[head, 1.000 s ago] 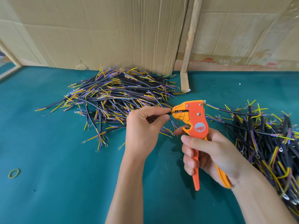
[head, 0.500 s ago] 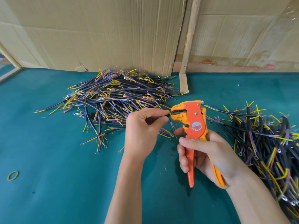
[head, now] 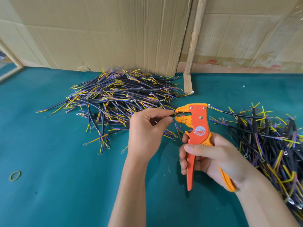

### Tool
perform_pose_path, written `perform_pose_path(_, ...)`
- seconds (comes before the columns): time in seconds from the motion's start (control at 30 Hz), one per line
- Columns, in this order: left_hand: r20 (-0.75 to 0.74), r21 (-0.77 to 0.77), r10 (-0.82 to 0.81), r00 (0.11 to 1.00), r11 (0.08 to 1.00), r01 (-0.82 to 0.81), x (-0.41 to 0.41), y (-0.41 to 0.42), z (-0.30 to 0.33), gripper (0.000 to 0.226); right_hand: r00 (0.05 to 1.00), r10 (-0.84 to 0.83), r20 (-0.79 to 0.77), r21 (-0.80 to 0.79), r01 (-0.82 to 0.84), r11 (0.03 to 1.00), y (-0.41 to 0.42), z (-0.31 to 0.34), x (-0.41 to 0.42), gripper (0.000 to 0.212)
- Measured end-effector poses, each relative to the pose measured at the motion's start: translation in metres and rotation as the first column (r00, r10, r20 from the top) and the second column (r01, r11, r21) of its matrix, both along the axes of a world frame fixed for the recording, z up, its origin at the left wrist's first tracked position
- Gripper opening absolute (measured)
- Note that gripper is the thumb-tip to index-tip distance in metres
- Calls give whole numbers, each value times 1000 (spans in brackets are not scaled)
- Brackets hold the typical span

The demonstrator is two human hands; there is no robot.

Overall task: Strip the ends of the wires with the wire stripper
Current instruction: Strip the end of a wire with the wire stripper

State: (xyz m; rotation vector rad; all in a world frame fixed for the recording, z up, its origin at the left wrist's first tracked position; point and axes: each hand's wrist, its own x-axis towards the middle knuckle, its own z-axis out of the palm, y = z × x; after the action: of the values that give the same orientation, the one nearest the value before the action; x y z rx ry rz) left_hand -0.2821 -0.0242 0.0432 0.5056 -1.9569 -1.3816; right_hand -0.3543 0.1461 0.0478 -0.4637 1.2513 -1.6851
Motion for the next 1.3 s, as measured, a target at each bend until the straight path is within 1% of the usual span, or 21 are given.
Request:
perform_pose_path(0.2, -8, 12, 14, 1000, 1000, -14, 0, 0, 0, 20, 1000, -13, -6, -22, 13, 1000, 0, 2, -1, 10)
perform_pose_path(0.43, -6, -4, 23, 1000, 1000, -23, 0, -1, 0, 21, 1000, 9, -8, -33, -9, 999, 1, 2, -1, 11)
perform_pose_path(1.0, 1, -25, 23, 1000, 999, -23, 0, -1, 0, 22, 1000, -12, -25, -15, 11, 1000, -2, 0, -1, 16)
perform_pose_path(1.13, -1, -24, 24, 1000, 999, -24, -1, -1, 0, 22, 1000, -24, -18, 4, 24, 1000, -2, -1, -1, 18)
perform_pose_path(1.3, 3, -32, 29, 1000, 999, -29, -1, 0, 0, 22, 998, -64, -10, 24, 64, 998, -4, -1, -1, 15)
